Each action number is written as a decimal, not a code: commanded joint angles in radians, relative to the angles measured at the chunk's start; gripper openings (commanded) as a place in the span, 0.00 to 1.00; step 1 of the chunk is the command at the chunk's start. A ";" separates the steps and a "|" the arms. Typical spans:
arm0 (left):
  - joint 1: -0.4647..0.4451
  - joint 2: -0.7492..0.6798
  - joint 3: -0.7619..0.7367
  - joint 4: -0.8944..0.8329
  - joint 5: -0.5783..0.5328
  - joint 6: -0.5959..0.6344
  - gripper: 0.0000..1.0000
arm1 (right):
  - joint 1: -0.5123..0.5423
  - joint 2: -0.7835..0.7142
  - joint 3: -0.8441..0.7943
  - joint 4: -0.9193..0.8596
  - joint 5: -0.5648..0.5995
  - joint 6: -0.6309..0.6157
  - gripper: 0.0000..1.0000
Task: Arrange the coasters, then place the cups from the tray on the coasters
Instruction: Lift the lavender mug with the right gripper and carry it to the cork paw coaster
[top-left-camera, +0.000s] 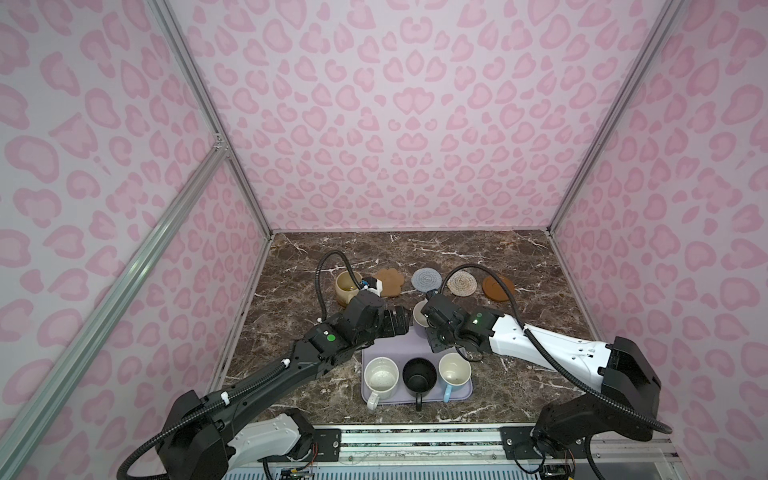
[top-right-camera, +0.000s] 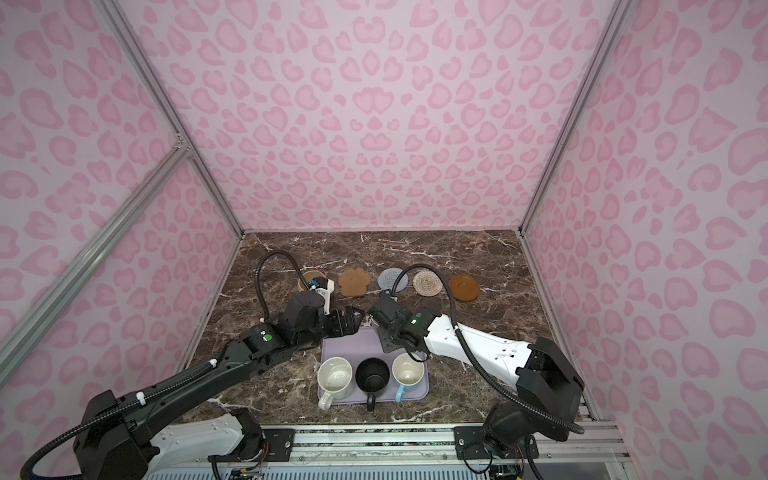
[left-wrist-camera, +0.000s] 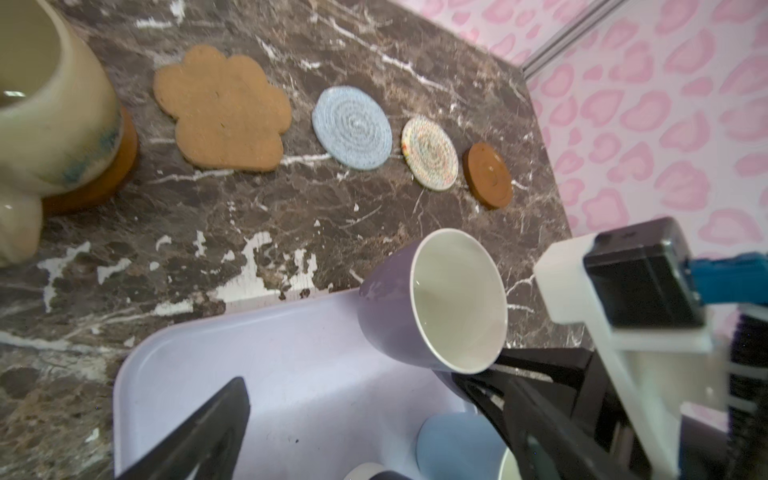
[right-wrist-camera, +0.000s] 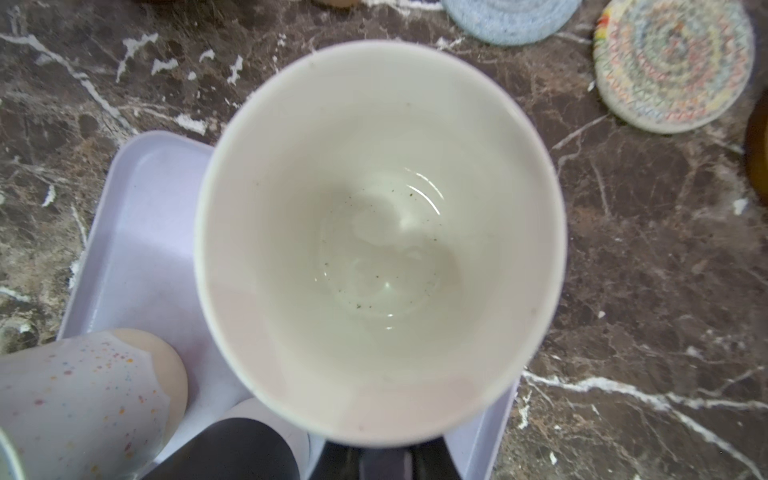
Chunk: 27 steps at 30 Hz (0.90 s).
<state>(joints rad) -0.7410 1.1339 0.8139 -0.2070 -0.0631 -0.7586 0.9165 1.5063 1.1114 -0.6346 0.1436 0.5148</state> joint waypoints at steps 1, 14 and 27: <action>0.039 -0.032 0.017 0.040 0.006 -0.003 0.97 | 0.000 0.040 0.075 0.051 0.069 -0.015 0.00; 0.313 -0.011 0.034 0.083 0.197 0.004 0.97 | -0.077 0.359 0.468 0.039 0.053 -0.012 0.00; 0.421 0.053 0.007 0.104 0.192 0.018 0.96 | -0.100 0.678 0.837 -0.064 0.055 0.038 0.00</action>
<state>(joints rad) -0.3328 1.1782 0.8318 -0.1505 0.1085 -0.7475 0.8131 2.1536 1.9118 -0.6903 0.1688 0.5316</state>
